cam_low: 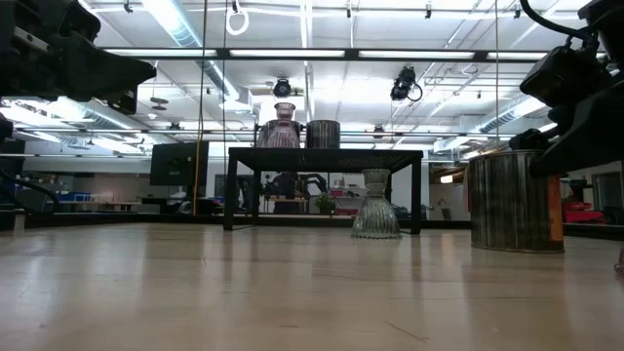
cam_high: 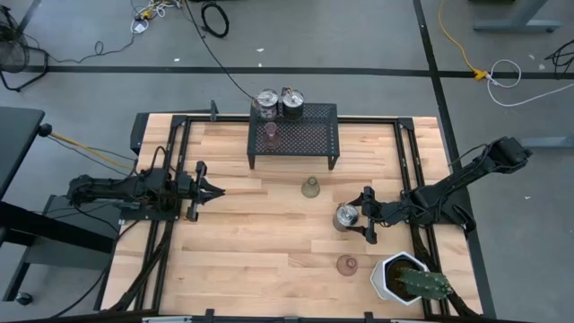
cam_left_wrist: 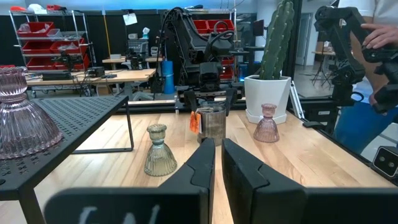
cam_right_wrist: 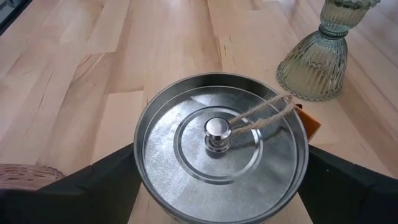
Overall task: Pick & Place candle stick holders
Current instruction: Put the silver scented candle on the shelf
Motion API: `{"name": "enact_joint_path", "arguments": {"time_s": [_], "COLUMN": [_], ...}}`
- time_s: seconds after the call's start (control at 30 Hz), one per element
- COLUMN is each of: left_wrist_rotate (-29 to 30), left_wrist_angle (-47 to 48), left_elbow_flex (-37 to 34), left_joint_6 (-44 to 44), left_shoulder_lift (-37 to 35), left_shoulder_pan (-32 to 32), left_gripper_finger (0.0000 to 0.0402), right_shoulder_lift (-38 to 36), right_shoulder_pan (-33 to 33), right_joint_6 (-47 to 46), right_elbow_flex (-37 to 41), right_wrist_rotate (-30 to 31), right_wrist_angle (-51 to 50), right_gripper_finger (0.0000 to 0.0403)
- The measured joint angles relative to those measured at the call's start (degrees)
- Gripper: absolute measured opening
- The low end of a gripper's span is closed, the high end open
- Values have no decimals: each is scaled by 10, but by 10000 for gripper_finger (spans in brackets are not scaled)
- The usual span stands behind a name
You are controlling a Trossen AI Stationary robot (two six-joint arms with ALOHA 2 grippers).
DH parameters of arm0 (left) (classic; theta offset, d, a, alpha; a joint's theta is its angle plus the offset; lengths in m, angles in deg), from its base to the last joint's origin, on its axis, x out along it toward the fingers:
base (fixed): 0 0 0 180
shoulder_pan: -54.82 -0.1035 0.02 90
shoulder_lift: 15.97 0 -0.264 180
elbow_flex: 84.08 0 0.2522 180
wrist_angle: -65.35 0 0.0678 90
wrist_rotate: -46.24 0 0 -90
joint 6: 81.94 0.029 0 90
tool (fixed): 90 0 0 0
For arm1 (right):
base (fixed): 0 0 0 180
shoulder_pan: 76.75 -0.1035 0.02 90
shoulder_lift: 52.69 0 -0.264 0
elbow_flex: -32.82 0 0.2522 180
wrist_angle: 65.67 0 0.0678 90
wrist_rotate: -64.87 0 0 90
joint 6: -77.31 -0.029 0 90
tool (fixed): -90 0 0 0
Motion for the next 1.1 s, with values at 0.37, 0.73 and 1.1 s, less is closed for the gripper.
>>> {"name": "enact_joint_path", "arguments": {"time_s": [0.37,0.73,1.1], "left_wrist_rotate": [0,0,0], "left_wrist_angle": [0,0,0], "left_elbow_flex": [0,0,0], "left_joint_6": [0,0,0], "left_shoulder_lift": [0,0,0], "left_shoulder_pan": [0,0,0], "left_gripper_finger": [34,34,34], "right_shoulder_lift": [0,0,0], "right_shoulder_pan": [0,0,0], "right_joint_6": [11,15,32], "right_elbow_flex": [0,-60,-118], "right_wrist_rotate": [-1,-2,-14], "right_wrist_angle": [0,-52,-102], "right_gripper_finger": [367,367,366]}}
